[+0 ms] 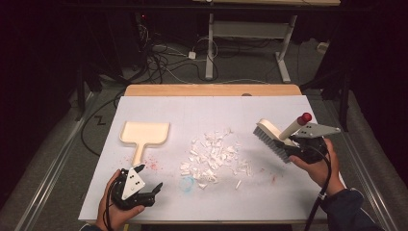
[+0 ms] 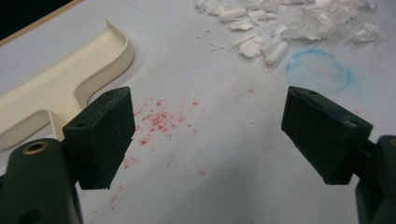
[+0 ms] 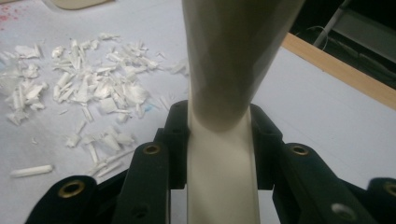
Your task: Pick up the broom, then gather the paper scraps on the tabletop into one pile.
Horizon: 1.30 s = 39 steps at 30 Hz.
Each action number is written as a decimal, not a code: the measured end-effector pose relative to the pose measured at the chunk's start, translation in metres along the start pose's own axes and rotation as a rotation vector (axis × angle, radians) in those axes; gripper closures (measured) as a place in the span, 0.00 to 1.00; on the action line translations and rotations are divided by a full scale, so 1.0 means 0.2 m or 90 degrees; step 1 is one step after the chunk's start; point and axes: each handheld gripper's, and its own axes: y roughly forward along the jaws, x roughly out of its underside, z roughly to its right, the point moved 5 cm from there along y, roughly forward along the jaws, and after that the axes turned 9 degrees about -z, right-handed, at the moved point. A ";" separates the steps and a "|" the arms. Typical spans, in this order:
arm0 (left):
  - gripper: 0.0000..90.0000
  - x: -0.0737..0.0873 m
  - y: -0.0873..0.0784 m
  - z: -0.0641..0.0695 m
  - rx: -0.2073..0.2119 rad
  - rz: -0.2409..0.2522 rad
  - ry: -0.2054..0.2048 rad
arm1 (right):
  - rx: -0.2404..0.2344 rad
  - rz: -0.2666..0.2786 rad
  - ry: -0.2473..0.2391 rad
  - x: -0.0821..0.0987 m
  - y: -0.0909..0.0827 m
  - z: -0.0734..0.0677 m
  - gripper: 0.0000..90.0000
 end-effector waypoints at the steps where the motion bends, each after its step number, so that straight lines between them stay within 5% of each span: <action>1: 0.19 0.00 0.00 0.00 0.001 0.000 0.000 | 0.003 -0.002 0.000 0.00 0.01 0.01 0.75; 14: 0.19 0.00 0.03 -0.01 0.003 -0.008 0.006 | 0.099 -0.066 -0.010 -0.06 0.20 0.12 0.75; 23: 0.19 0.01 0.03 -0.01 0.001 -0.017 0.010 | 0.158 -0.132 -0.091 -0.19 0.45 0.09 0.75; 29: 0.19 0.01 0.04 0.00 0.006 -0.021 0.021 | 0.147 -0.147 -0.134 -0.28 0.62 -0.02 0.75; 34: 0.19 0.02 0.03 0.00 0.011 -0.021 0.020 | 0.130 -0.136 -0.169 -0.31 0.66 -0.13 0.75; 38: 0.19 0.02 0.02 0.00 0.012 -0.019 0.018 | 0.076 -0.112 -0.213 -0.32 0.64 -0.26 0.75; 39: 0.19 0.02 0.03 0.00 0.012 -0.020 0.020 | 0.042 -0.103 -0.226 -0.31 0.61 -0.34 0.75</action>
